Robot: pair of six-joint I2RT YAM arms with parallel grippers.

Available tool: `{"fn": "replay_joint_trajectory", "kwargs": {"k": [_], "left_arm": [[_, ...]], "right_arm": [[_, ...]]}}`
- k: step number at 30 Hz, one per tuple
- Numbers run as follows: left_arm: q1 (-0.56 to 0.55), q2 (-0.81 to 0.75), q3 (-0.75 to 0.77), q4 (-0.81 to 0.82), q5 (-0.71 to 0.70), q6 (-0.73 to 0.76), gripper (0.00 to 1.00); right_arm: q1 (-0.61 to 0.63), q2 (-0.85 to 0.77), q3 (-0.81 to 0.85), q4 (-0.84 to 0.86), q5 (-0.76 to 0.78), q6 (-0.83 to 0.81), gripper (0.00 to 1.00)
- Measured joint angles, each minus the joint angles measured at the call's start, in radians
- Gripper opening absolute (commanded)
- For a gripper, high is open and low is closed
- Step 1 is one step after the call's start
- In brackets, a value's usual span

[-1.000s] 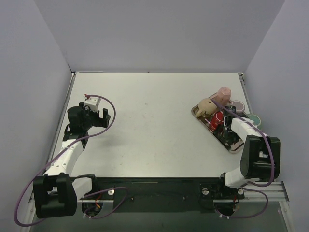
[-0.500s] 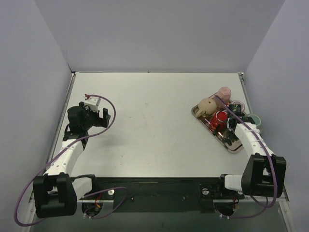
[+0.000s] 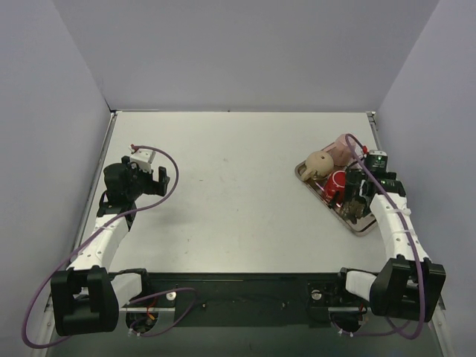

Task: Turn the mug right side up

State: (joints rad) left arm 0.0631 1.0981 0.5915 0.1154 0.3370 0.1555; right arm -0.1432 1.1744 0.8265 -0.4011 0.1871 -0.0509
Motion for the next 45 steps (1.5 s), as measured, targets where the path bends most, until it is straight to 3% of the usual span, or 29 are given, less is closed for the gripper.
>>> {"fn": "replay_joint_trajectory", "kwargs": {"k": [8,12,18,26,31,33,35,36,37,38,45], "left_arm": [[0.0,0.0,0.0,0.001,-0.005,0.008,0.98],[0.0,0.0,0.0,0.001,-0.013,0.01,0.98],[0.0,0.002,0.0,0.001,-0.019,0.014,0.98],[0.0,0.018,0.0,0.001,-0.024,0.014,0.98],[0.002,0.022,0.0,0.002,-0.024,0.014,0.98],[0.002,0.023,0.0,0.002,-0.024,0.014,0.98],[0.002,0.023,0.0,0.002,-0.024,0.014,0.98],[0.002,0.023,0.0,0.002,-0.024,0.014,0.98],[0.002,0.023,0.0,0.002,-0.024,0.014,0.98],[0.002,0.023,0.0,0.002,-0.025,0.014,0.98],[0.003,0.023,0.002,-0.007,-0.009,0.025,0.98]], "right_arm": [[-0.001,0.189,0.16,0.001,-0.003,-0.002,0.83],[-0.019,0.301,0.19,-0.011,-0.018,-0.002,0.73],[-0.053,0.414,0.248,-0.031,-0.059,-0.002,0.67],[-0.053,0.446,0.259,-0.078,-0.089,0.019,0.73],[-0.052,0.418,0.237,-0.082,-0.079,0.024,0.69],[-0.053,0.419,0.235,-0.082,-0.068,0.023,0.62],[-0.053,0.425,0.235,-0.082,-0.061,0.022,0.38],[-0.053,0.428,0.235,-0.081,-0.056,0.018,0.19],[-0.052,0.432,0.24,-0.084,-0.053,0.019,0.07],[-0.052,0.432,0.248,-0.088,-0.053,0.018,0.02],[-0.047,0.415,0.248,-0.101,-0.039,0.026,0.0]]}}
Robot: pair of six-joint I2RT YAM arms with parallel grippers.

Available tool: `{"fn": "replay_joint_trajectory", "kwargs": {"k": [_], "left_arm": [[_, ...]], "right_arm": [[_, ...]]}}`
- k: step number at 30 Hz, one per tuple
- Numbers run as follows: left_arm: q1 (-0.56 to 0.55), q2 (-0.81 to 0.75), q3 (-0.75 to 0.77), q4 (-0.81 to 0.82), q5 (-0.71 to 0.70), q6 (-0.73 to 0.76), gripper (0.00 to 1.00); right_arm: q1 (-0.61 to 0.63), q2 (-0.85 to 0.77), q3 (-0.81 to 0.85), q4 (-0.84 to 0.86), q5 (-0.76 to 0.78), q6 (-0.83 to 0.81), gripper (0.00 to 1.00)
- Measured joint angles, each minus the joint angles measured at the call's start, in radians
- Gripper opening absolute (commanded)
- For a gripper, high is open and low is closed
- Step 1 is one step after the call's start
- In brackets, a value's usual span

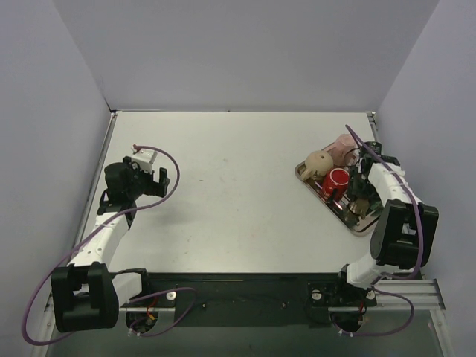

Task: Turn the mug right side up

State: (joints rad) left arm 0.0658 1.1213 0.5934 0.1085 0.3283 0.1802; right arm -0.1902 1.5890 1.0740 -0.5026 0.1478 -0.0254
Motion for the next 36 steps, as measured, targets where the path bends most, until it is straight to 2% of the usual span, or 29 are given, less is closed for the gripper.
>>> {"fn": "replay_joint_trajectory", "kwargs": {"k": [3,7,11,15,19,21,23,29,34,35,36], "left_arm": [[0.001,0.0,0.032,-0.062,0.041,0.022,0.99],[0.001,0.0,0.148,-0.209,0.155,0.05,1.0],[0.0,-0.007,0.285,-0.337,0.352,0.03,1.0],[-0.03,-0.019,0.381,-0.373,0.593,-0.086,1.0],[-0.104,-0.035,0.399,-0.219,0.797,-0.362,1.0],[-0.138,-0.04,0.398,-0.105,0.855,-0.507,1.0],[-0.171,-0.042,0.401,-0.028,0.891,-0.617,0.99],[-0.254,-0.034,0.42,0.09,0.9,-0.859,0.99],[-0.288,-0.008,0.418,0.26,0.866,-1.048,1.0],[-0.299,-0.005,0.418,0.273,0.852,-1.067,0.93],[-0.312,0.0,0.418,0.283,0.843,-1.08,0.92]], "right_arm": [[0.024,-0.081,-0.027,-0.03,0.025,0.008,0.0],[0.113,-0.298,-0.038,-0.076,0.077,0.011,0.0],[0.222,-0.486,0.036,-0.138,0.094,0.013,0.0],[0.367,-0.556,0.14,-0.159,0.058,0.045,0.0],[0.618,-0.591,0.182,-0.089,-0.056,0.085,0.0],[0.747,-0.598,0.182,-0.002,-0.138,0.116,0.0],[0.824,-0.596,0.182,0.085,-0.205,0.147,0.0],[0.975,-0.525,0.205,0.322,-0.301,0.207,0.0],[1.038,-0.445,0.222,0.441,-0.346,0.226,0.0],[1.045,-0.433,0.222,0.456,-0.355,0.232,0.0],[1.05,-0.425,0.223,0.467,-0.362,0.235,0.0]]}}
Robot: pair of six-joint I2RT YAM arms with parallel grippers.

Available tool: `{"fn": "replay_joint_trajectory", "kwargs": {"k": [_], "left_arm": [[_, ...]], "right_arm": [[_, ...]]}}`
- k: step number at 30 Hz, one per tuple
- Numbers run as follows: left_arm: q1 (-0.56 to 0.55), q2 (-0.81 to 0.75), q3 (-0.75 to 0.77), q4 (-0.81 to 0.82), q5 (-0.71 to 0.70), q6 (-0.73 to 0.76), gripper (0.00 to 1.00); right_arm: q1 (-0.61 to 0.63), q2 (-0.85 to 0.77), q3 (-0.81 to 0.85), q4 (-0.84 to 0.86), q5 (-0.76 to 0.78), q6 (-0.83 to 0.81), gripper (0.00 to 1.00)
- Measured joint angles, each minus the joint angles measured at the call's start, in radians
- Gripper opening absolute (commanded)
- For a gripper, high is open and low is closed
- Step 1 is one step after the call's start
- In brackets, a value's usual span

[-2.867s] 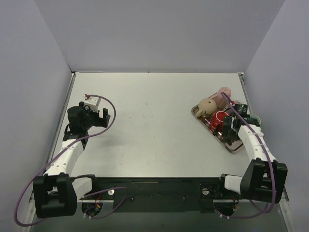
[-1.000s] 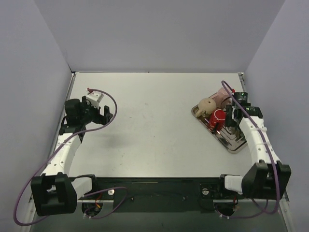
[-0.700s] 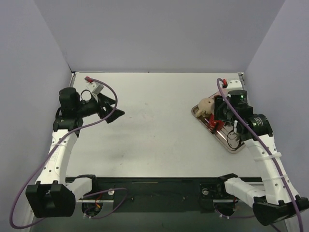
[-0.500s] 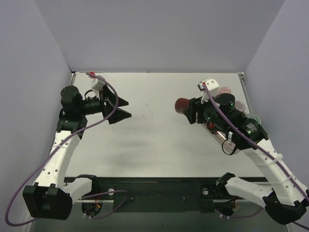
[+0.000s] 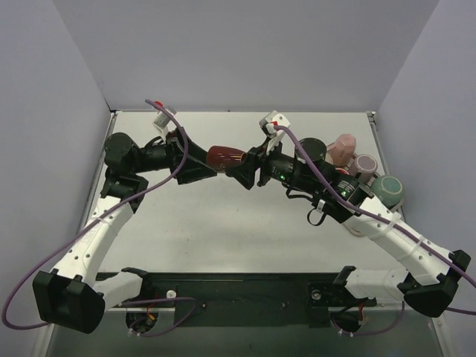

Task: Turn the mug right side up

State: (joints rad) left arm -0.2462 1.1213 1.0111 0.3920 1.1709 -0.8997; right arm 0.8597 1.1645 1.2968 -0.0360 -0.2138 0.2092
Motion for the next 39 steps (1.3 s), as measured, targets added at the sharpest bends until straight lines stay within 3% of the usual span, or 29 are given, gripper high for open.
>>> {"fn": "replay_joint_trajectory", "kwargs": {"k": [2,3,4,7,9,10,11,14,17,20,24,29,33,36,37,39], "left_arm": [[-0.026,0.016,0.0,0.017,-0.013,-0.024,0.76],[-0.035,0.027,0.0,0.025,-0.016,-0.039,0.57],[-0.04,0.039,0.0,0.032,-0.018,-0.053,0.48],[-0.043,0.058,-0.001,0.063,-0.014,-0.108,0.0],[-0.04,0.058,-0.001,0.099,0.023,-0.109,0.0],[-0.038,0.051,0.003,0.102,0.046,-0.093,0.0],[-0.034,0.042,0.009,0.081,0.056,-0.055,0.0],[-0.027,0.023,0.11,-0.243,-0.035,0.209,0.0],[-0.026,0.058,0.262,-0.626,-0.355,0.602,0.0],[-0.034,0.085,0.283,-0.835,-0.647,0.908,0.0],[-0.031,0.23,0.296,-1.056,-0.916,1.194,0.0],[0.003,0.526,0.331,-1.23,-1.116,1.398,0.0],[0.049,0.737,0.496,-1.371,-1.181,1.476,0.0],[0.074,0.827,0.61,-1.405,-1.199,1.505,0.0],[0.079,0.842,0.63,-1.41,-1.202,1.514,0.07],[0.083,0.859,0.654,-1.419,-1.201,1.532,0.1]], "right_arm": [[0.006,0.017,0.0,0.023,-0.02,0.008,0.0],[0.006,0.023,0.0,0.034,-0.031,0.012,0.0],[0.007,0.027,0.0,0.046,-0.041,0.019,0.0],[0.005,0.038,0.0,0.062,-0.043,0.026,0.01],[-0.009,0.047,-0.002,0.069,-0.086,0.049,0.33],[-0.011,0.048,-0.005,0.068,-0.108,0.06,0.86],[-0.018,0.048,-0.011,0.07,-0.134,0.073,0.99],[-0.048,0.051,-0.018,0.057,-0.09,0.085,0.99],[-0.117,0.037,-0.04,-0.004,0.049,0.085,0.99],[-0.16,0.005,-0.086,-0.097,0.21,0.07,0.99],[-0.167,-0.011,-0.104,-0.217,0.374,0.042,1.0],[-0.23,-0.003,-0.095,-0.354,0.537,0.049,1.0],[-0.338,0.019,-0.074,-0.446,0.584,0.087,1.0],[-0.369,0.019,-0.077,-0.481,0.594,0.099,1.0],[-0.371,0.018,-0.078,-0.486,0.595,0.101,1.0],[-0.387,0.016,-0.093,-0.49,0.592,0.104,1.0]]}}
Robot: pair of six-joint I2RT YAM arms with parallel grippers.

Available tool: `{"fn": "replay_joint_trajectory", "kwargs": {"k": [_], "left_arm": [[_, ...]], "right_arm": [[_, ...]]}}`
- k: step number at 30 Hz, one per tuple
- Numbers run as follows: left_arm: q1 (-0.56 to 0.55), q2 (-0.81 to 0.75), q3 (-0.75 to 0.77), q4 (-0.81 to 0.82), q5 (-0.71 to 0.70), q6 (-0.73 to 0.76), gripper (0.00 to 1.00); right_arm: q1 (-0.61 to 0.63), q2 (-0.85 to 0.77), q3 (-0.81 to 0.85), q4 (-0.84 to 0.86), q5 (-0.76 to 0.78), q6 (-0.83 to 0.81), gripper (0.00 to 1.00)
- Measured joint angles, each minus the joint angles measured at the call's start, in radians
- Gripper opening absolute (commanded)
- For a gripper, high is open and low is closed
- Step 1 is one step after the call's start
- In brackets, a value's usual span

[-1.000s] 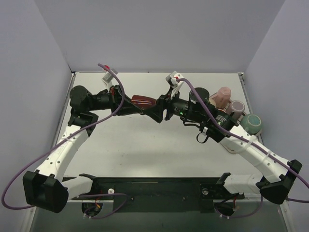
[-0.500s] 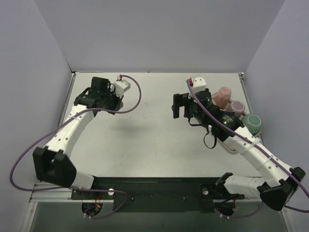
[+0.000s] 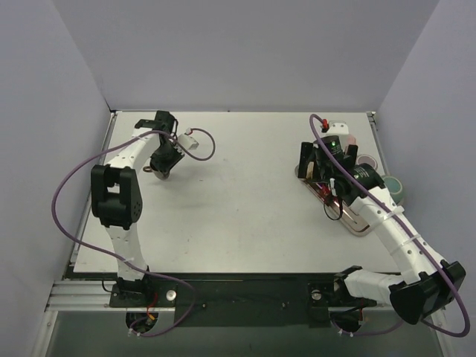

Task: Turn the mug right side up

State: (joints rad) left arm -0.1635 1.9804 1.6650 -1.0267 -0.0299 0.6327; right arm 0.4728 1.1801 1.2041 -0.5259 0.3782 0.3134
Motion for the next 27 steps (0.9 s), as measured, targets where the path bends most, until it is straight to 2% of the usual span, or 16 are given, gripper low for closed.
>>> {"fn": "replay_joint_trajectory", "kwargs": {"k": [5,7,10,13,15,16,19,27], "left_arm": [[-0.001,0.061,0.036,-0.051,0.035,0.044,0.11],[-0.001,0.084,0.036,-0.053,0.046,0.056,0.17],[0.002,0.089,0.039,-0.053,0.061,0.077,0.39],[0.008,0.091,0.038,-0.057,0.081,0.093,0.75],[0.013,0.089,0.037,-0.063,0.098,0.096,0.85],[0.015,0.085,0.037,-0.066,0.111,0.093,0.86],[0.018,0.048,0.037,-0.077,0.156,0.084,0.88],[0.012,-0.232,0.037,-0.076,0.26,0.042,0.91]], "right_arm": [[-0.123,-0.003,-0.059,-0.008,-0.004,0.005,1.0],[-0.183,0.003,-0.072,-0.018,-0.008,0.001,1.0],[-0.271,0.045,-0.068,-0.015,-0.051,-0.008,1.0],[-0.34,0.156,-0.037,-0.015,-0.101,-0.019,0.91],[-0.362,0.225,-0.028,-0.005,-0.107,-0.019,0.88],[-0.367,0.257,-0.029,-0.003,-0.107,-0.015,0.86],[-0.367,0.299,-0.058,0.012,-0.107,0.028,0.7],[-0.36,0.416,-0.107,0.081,-0.102,0.167,0.63]]}}
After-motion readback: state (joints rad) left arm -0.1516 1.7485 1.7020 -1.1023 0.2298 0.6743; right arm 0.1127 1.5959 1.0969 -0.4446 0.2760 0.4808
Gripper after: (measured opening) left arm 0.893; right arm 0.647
